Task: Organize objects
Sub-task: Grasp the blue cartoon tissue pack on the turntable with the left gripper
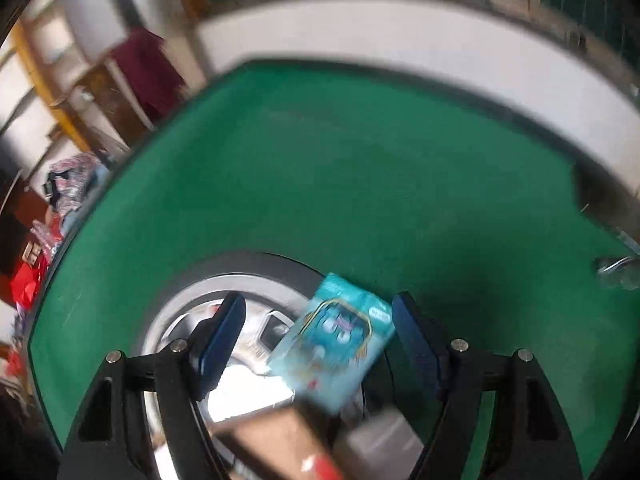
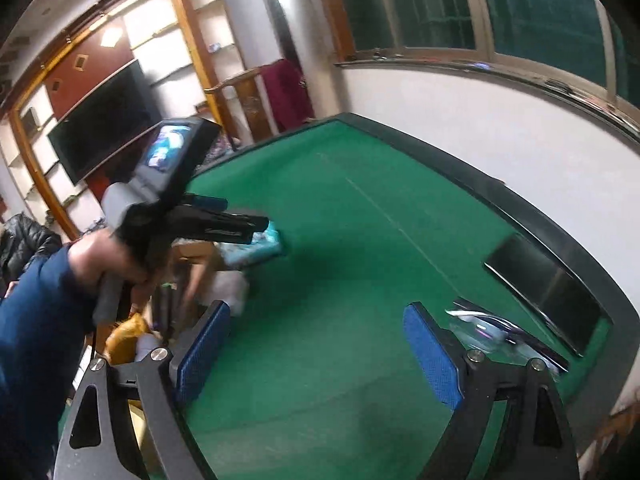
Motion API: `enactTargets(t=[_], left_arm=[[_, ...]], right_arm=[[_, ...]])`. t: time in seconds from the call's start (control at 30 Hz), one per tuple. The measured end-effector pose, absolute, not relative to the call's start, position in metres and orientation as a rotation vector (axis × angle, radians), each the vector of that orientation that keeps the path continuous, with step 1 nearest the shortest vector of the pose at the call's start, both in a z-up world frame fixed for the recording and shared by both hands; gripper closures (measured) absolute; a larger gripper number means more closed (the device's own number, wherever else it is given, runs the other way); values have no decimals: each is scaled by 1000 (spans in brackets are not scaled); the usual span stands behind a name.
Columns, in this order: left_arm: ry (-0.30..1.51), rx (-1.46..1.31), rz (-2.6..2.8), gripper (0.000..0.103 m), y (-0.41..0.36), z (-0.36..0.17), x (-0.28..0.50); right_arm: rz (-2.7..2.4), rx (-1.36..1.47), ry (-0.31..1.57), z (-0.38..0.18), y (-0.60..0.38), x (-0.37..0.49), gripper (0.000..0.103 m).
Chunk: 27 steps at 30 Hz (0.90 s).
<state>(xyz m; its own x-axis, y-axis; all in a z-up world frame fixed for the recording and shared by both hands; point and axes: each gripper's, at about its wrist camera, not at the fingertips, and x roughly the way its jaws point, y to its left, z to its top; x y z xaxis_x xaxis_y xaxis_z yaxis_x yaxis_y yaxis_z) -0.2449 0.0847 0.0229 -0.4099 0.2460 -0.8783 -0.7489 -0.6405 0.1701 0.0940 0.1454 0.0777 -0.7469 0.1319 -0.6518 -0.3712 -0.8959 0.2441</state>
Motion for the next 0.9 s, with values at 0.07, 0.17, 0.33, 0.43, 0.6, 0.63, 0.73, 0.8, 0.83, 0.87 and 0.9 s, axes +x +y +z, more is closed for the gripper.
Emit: enactTargets(t=[0.07, 0.17, 0.33, 0.43, 0.6, 0.63, 0.73, 0.8, 0.83, 0.87, 0.9], left_arm=[[834, -1220, 2026, 28, 98, 4, -252], [853, -1242, 2028, 28, 102, 0, -255], [938, -1234, 2069, 27, 105, 8, -258], [907, -1239, 2081, 27, 100, 15, -263], [812, -1284, 2005, 20, 89, 20, -264], [813, -1282, 2004, 19, 88, 19, -263], [858, -1261, 1998, 18, 86, 18, -257], [903, -1232, 1989, 12, 87, 16, -253], [917, -1245, 1983, 7, 85, 13, -254], [923, -1276, 1972, 0, 82, 8, -258], [916, -1329, 1941, 0, 80, 1, -261]], right_arm=[[2635, -960, 558, 74, 154, 99, 11], [2628, -956, 573, 71, 157, 99, 11], [2647, -963, 596, 69, 158, 104, 11], [2648, -966, 603, 66, 156, 105, 11], [2644, -961, 619, 64, 159, 114, 11], [2644, -955, 627, 64, 160, 115, 11], [2650, -952, 629, 65, 159, 117, 11], [2653, -952, 625, 65, 158, 118, 11], [2654, -959, 626, 64, 158, 118, 11], [2653, -959, 626, 64, 157, 119, 11], [2649, -956, 624, 63, 157, 121, 11]])
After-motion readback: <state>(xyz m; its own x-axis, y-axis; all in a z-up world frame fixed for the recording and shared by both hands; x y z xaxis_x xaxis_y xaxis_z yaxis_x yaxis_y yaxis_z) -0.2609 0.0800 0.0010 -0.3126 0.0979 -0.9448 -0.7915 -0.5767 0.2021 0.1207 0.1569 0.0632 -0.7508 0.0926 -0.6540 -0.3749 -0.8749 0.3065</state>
